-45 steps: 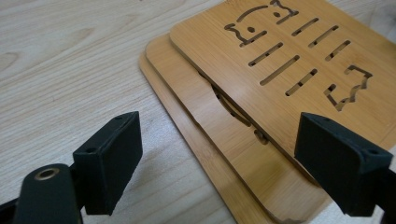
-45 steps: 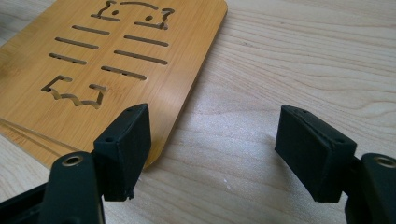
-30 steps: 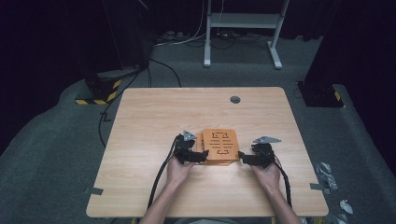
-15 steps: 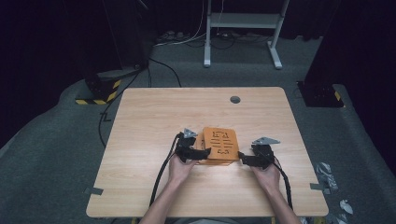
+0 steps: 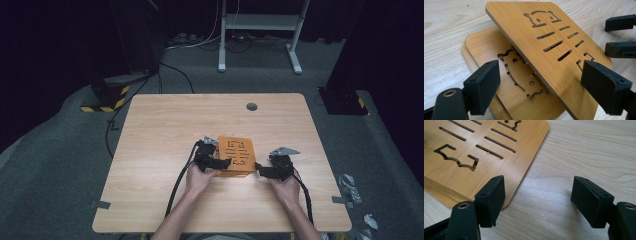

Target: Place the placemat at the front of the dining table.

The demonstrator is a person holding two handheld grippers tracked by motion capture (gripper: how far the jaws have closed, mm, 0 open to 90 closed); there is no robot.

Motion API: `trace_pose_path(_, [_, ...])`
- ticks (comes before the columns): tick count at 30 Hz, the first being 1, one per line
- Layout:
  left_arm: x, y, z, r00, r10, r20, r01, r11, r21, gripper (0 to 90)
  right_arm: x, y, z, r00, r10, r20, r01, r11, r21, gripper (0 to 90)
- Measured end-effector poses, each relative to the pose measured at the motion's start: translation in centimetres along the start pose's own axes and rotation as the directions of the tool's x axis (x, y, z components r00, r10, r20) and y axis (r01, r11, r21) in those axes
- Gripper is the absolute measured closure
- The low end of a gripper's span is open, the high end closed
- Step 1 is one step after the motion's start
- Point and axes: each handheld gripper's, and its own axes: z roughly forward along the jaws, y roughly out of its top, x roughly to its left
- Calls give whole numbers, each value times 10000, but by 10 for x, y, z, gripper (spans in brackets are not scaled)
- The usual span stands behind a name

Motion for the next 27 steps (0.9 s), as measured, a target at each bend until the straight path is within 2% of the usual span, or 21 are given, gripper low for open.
trace_pose_path(1, [-1, 0, 1, 9999, -105, 5, 105, 9999, -13, 164, 0, 0, 0, 10000, 26, -24, -26, 10000, 27, 273])
trace_pose_path(6, [-3, 1, 2, 10000, -80, -4, 80, 10000, 11, 184, 1, 0, 0, 10000, 8, 5, -8, 10000, -36, 274])
trace_pose_path(8, [-5, 1, 3, 10000, -35, 32, 35, 10000, -3, 221, 1, 0, 0, 10000, 5, 8, -5, 10000, -41, 274])
trace_pose_path(9, [-6, 2, 3, 9999, 162, 56, -162, 9999, -16, 221, 1, 0, 0, 10000, 6, 6, -6, 10000, -42, 274])
trace_pose_path(14, [-12, 3, 7, 9994, 322, 156, -322, 9995, 29, 260, 1, 0, -1, 10000, -47, -34, 47, 10000, 42, 277])
trace_pose_path(24, [-14, 4, 7, 9997, 185, 133, -185, 9998, -17, 291, 1, 0, 0, 10000, -51, 9, 51, 10000, -85, 284])
trace_pose_path(27, [-14, 5, 6, 9996, 259, 131, -258, 9996, -71, 306, 1, 0, -1, 10000, -64, -41, 64, 10000, 15, 287])
